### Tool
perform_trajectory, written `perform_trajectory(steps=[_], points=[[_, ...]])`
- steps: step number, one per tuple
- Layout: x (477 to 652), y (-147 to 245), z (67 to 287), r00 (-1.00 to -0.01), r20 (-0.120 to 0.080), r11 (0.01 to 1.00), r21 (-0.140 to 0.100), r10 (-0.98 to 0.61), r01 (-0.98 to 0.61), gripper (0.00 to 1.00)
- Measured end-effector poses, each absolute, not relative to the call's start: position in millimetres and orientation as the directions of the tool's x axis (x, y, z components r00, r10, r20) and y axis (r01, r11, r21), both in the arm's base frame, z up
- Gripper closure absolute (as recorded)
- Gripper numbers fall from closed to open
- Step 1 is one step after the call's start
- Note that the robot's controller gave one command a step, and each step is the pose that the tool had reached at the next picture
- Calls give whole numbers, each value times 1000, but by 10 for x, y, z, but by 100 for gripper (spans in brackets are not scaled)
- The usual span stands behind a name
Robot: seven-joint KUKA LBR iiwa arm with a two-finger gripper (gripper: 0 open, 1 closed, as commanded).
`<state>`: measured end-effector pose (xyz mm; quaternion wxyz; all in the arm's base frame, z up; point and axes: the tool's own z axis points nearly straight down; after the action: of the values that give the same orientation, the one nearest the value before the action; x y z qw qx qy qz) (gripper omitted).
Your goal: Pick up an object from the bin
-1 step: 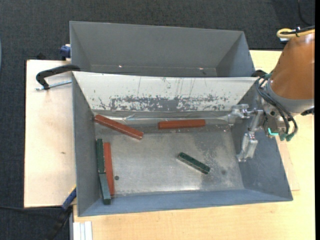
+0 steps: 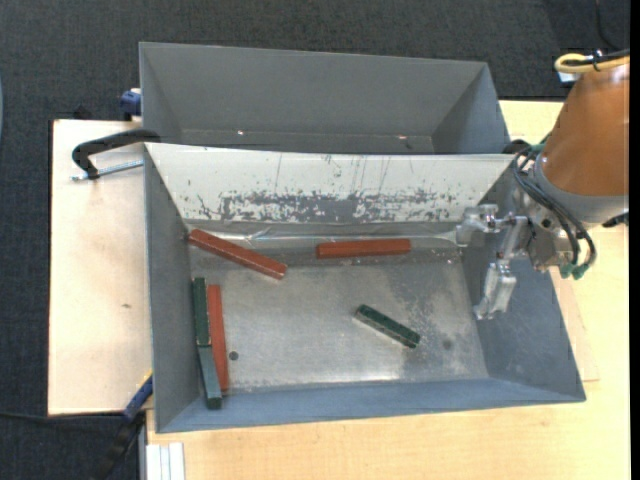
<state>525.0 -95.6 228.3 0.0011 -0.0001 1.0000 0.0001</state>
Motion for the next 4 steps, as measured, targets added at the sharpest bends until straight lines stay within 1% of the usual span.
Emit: perform_trajectory(steps=[1, 2, 3, 4], points=[[5162, -379, 1677, -996, -4, 996, 1, 86, 86, 0], [5051, -151, 1589, -996, 1, 996, 2, 85, 85, 0], [5061, -391, 1508, -993, 1, 993, 1, 122, 122, 0], [5123, -299, 877, -916, -2, 916, 3, 400, 400, 0]])
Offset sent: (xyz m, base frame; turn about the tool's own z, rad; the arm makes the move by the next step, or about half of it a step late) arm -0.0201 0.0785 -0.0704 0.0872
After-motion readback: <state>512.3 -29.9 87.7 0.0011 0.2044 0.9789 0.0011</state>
